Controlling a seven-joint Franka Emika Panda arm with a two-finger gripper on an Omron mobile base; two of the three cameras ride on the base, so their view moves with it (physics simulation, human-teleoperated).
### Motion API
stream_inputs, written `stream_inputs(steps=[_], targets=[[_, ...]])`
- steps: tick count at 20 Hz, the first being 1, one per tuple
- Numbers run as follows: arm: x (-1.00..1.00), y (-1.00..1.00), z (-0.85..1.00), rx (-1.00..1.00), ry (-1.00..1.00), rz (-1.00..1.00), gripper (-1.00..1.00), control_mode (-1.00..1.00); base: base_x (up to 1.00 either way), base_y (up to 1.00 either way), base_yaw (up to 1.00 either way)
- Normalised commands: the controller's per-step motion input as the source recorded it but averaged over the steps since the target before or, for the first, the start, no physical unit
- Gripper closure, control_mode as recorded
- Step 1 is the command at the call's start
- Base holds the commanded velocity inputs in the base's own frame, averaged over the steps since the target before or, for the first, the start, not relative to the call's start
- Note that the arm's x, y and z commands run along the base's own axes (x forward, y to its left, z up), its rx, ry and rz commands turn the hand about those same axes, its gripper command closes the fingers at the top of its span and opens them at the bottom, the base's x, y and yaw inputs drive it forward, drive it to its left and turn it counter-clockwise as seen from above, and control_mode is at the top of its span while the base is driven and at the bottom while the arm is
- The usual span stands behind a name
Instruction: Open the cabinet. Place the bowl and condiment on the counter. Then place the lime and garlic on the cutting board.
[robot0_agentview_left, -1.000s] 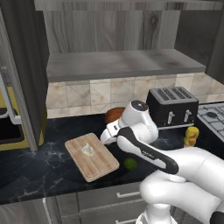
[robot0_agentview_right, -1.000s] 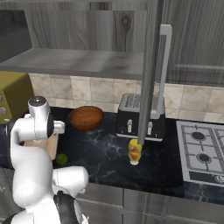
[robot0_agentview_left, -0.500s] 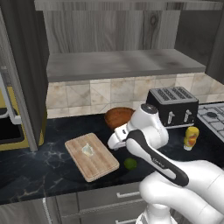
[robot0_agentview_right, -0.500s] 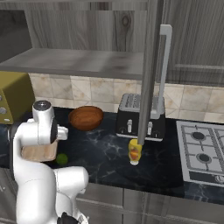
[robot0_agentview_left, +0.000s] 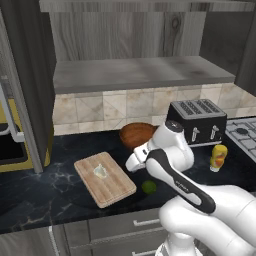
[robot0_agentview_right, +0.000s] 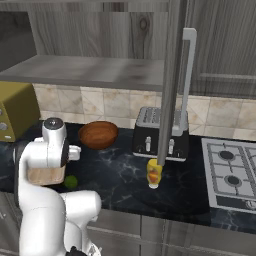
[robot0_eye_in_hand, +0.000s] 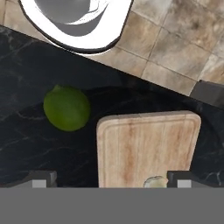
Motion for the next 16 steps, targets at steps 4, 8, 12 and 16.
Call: stream_inputs(steps=[4,8,12,16], targets=[[0.26,0.0,0.0,0.0,0.0,0.12,-1.0,-1.0,0.0,0.0,0.0],[0.18,0.0,0.0,-0.01,0.02,0.12,-1.0,-1.0,0.0,0.0,0.0],[0.13,0.0,-0.03,-0.04,0.09,0.09,-1.0,-1.0,0.0,0.0,0.0],[0.01,0.0,-0.05,-0.07,0.14,0.05,-1.0,-1.0,0.0,0.0,0.0]])
